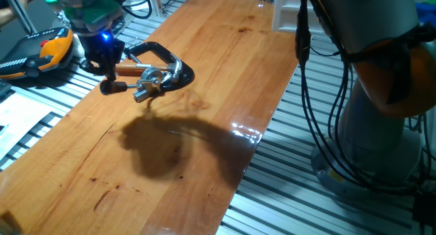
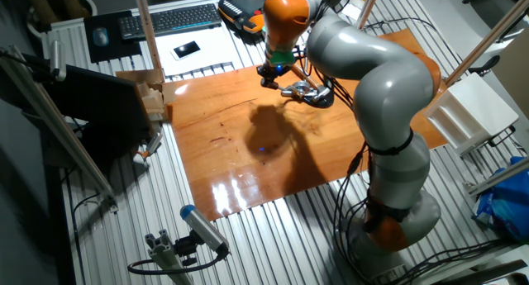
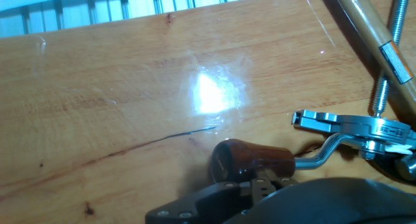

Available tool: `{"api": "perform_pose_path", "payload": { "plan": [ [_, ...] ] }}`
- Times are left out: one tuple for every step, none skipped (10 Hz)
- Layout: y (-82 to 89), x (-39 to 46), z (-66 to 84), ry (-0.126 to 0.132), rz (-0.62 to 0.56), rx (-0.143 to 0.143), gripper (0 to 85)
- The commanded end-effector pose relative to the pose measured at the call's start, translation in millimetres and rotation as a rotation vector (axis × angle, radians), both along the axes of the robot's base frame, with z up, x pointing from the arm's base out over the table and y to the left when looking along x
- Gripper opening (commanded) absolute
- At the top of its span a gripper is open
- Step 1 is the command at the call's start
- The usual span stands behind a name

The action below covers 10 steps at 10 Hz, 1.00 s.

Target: Push down the lever

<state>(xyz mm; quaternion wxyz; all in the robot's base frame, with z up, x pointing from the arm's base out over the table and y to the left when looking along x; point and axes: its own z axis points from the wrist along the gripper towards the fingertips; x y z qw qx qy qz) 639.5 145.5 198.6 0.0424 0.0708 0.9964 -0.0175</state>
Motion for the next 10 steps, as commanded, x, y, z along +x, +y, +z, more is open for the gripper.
{"api": "perform_pose_path", "payload": {
  "plan": [
    [1.3,0.6,-3.1,0.002,0.001,0.0,0.0],
    [1.8,1.9,-7.8,0.002,0.006,0.001,0.0],
    [1.7,3.7,-14.2,0.001,0.009,0.007,0.0],
    [2.5,4.9,-19.6,-0.002,0.011,0.008,0.0],
    [4.1,5.3,-23.7,-0.004,0.009,0.01,0.0],
    [6.8,4.9,-27.2,-0.004,0.006,0.009,0.0],
    [11.3,3.9,-31.4,-0.009,-0.001,0.006,0.0],
    [14.5,3.1,-35.1,-0.012,-0.004,0.003,0.0],
    [16.9,2.5,-38.9,-0.014,-0.004,0.0,0.0],
    [18.8,1.8,-42.1,-0.018,-0.007,0.004,0.0]
  ]
}}
